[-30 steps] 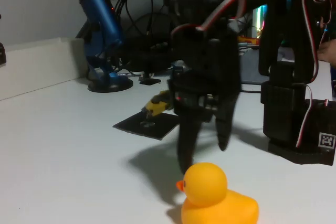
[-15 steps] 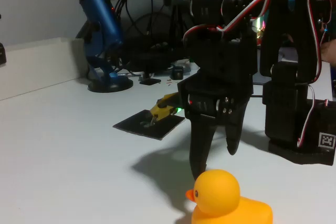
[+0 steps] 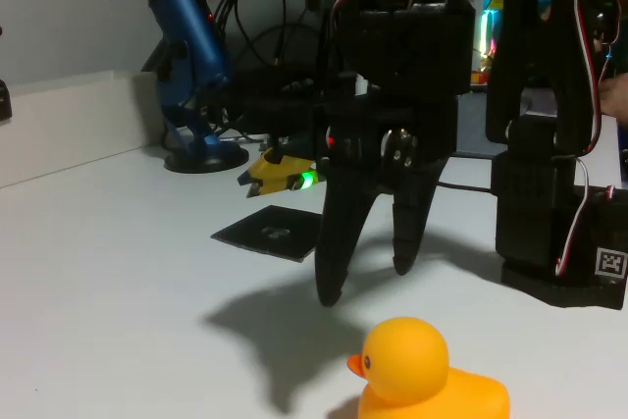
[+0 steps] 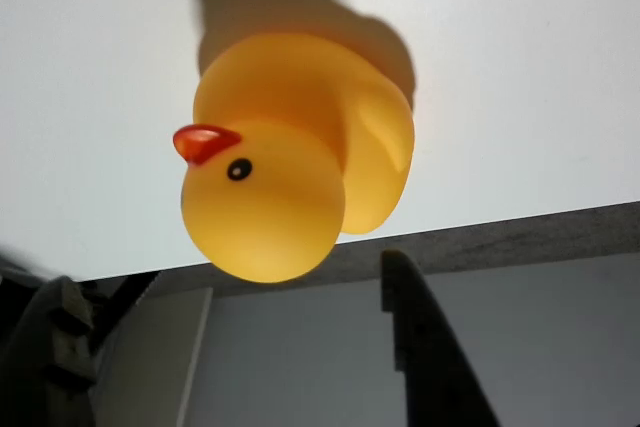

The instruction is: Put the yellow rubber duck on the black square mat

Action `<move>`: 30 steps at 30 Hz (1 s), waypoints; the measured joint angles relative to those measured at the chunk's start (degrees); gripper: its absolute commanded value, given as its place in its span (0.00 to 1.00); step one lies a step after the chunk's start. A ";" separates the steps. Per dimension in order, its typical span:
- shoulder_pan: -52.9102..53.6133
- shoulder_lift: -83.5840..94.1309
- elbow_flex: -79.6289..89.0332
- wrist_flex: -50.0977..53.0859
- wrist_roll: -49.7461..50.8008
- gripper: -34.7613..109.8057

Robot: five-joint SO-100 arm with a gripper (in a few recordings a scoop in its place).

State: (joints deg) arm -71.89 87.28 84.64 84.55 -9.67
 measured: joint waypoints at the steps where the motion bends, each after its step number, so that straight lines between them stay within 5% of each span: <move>1: 0.00 0.00 0.00 0.00 0.00 0.48; 30: -0.18 -10.72 -7.73 0.35 -4.48 0.48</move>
State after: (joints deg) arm -72.07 76.55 76.90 84.90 -14.15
